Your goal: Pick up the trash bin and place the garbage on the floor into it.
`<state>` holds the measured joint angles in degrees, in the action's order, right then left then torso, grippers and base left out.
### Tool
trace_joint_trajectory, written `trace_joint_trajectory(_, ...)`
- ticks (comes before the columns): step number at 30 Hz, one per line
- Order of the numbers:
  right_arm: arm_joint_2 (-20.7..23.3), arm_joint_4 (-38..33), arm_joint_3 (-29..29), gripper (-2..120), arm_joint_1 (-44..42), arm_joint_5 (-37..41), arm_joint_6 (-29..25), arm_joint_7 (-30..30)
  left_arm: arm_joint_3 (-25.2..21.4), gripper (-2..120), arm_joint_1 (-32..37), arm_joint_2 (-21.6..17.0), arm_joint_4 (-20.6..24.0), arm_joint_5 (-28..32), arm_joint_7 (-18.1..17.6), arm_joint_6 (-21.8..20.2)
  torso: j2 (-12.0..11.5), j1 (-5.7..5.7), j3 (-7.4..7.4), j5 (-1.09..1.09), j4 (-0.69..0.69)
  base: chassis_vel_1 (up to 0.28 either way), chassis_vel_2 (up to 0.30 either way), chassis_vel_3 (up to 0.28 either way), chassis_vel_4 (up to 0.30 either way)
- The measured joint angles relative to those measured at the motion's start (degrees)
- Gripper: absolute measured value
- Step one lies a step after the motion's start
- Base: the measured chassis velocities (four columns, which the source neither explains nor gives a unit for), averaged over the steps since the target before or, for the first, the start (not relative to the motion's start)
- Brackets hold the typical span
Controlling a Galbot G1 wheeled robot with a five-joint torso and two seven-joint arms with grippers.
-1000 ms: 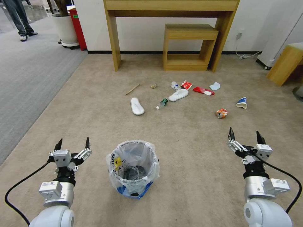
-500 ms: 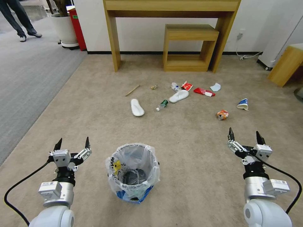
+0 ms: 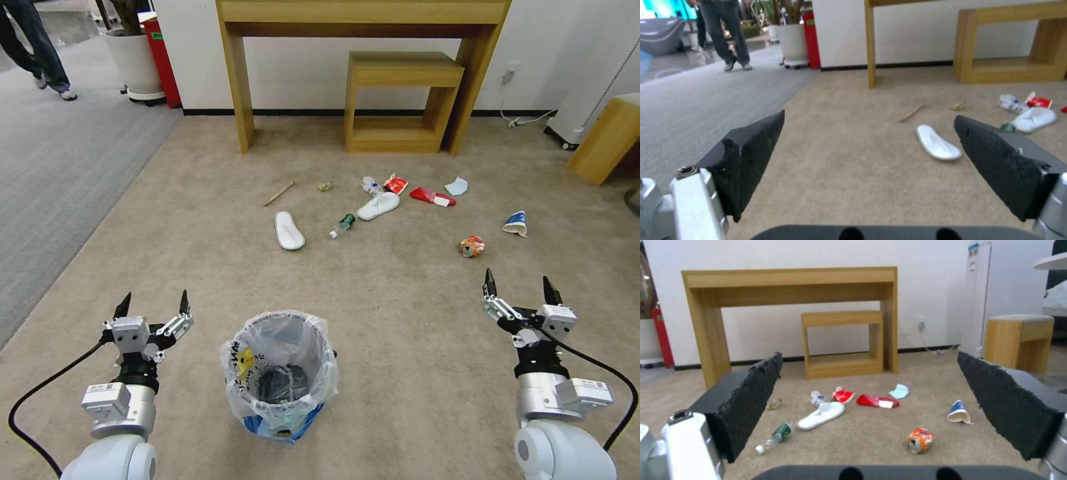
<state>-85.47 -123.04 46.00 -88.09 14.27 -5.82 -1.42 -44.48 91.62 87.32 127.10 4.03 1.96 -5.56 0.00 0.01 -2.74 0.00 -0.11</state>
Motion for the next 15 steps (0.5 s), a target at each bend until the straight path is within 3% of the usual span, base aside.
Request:
trace_joint_trajectory(7, 0.95, -0.03, 0.34, 100, -0.42, 0.41, -0.28, -0.09, 1.76, 100, 0.47, -1.23, 2.33, 4.29, -0.35, -3.87, 0.00, 0.00, 0.00, 0.01, 0.00, 0.000, 0.000, 0.000, 0.000)
trace_joint_trajectory(15, 1.20, 0.13, 0.44, 100, -0.48, -0.41, -0.26, -0.38, 3.53, 100, 1.15, -5.19, 3.09, 7.94, -0.37, -6.50, 0.00, 0.00, 0.00, 0.01, 0.00, 0.000, 0.000, 0.000, 0.000)
